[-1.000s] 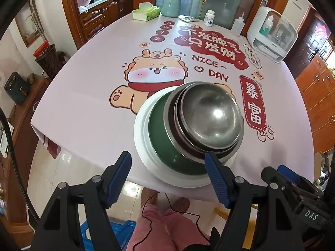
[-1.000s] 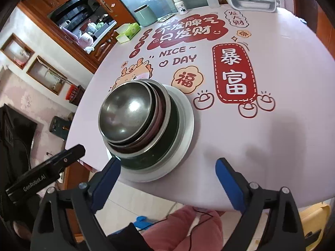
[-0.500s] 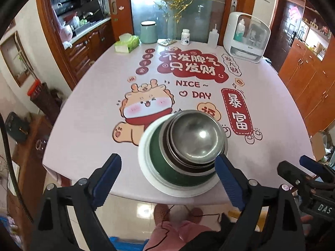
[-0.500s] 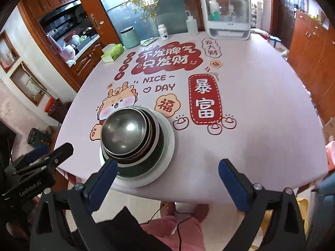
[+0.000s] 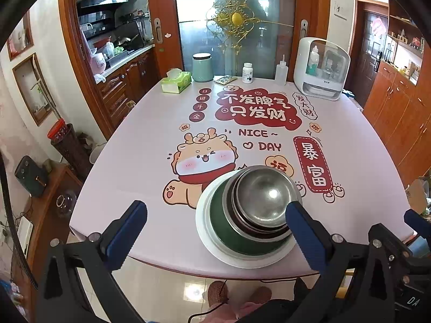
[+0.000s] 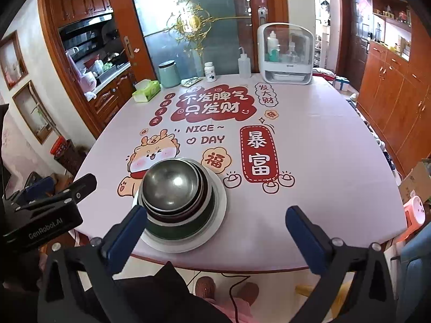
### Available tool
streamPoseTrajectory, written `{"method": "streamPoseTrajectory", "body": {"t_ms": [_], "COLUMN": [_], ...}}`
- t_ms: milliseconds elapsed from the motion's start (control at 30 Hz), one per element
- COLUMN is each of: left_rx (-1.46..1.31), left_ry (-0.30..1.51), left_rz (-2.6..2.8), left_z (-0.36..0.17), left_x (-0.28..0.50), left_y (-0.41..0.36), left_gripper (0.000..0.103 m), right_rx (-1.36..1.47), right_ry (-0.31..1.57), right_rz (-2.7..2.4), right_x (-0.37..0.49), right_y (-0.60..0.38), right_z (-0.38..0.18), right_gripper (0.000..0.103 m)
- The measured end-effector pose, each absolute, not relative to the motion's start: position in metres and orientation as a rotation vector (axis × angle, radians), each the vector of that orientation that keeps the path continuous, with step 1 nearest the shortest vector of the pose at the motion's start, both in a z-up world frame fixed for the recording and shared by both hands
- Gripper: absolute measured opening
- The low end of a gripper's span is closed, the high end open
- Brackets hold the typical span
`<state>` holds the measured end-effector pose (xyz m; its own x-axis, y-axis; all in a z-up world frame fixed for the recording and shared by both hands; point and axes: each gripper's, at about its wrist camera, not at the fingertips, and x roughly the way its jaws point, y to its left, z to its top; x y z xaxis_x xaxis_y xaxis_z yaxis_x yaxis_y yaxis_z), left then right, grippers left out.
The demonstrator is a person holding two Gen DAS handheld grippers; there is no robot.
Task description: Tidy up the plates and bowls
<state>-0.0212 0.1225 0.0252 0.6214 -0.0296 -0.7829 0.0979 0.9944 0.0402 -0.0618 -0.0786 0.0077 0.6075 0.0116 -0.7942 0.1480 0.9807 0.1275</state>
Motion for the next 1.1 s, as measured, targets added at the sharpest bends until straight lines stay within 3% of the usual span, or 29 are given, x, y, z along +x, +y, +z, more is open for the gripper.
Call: {"method": "streamPoseTrajectory", "body": {"t_ms": [1100], "left_rx": [0.116], "left_ry": [0.883], "left_rz": [-0.108], "left_z": [0.026], "left_x": [-0.011], "left_y": [0.125], "left_gripper": [0.102], "right_rx": [0.218], "right_ry": [0.959], "right_rz": [-0.107], "right_x": [-0.055], "right_y": [-0.076], "right_z": [-0.003], "right_gripper": [0.103]}}
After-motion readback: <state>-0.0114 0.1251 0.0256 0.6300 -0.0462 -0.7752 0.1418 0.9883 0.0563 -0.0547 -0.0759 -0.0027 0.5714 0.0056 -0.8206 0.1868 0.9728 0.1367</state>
